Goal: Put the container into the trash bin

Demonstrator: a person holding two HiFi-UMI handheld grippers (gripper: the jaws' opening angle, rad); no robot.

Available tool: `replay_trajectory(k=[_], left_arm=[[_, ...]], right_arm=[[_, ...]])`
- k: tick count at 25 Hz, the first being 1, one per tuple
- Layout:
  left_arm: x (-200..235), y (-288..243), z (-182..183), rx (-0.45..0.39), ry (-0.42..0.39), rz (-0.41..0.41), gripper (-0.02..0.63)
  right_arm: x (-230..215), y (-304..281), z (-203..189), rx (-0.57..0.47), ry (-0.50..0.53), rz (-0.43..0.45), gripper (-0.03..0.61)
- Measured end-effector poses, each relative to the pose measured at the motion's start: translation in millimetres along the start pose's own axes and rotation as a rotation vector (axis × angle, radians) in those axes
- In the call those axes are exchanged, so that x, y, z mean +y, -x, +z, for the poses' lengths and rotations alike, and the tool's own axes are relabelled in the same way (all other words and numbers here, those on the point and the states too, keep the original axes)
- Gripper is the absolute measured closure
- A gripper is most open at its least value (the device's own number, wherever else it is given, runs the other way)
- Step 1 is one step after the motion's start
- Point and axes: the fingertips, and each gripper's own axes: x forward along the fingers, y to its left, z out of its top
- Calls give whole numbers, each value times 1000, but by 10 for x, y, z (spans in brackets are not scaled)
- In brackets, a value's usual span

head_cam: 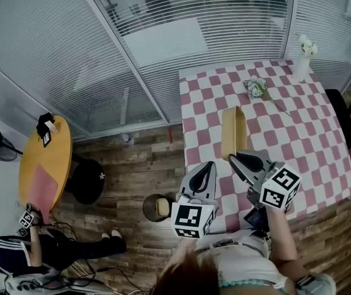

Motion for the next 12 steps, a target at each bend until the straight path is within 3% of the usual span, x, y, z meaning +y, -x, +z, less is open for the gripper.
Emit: replay_trajectory(k=[12], left_arm=[[-76, 4, 43, -15, 8, 36, 609]], right_arm=[[108, 97, 79, 5, 45, 55, 563]])
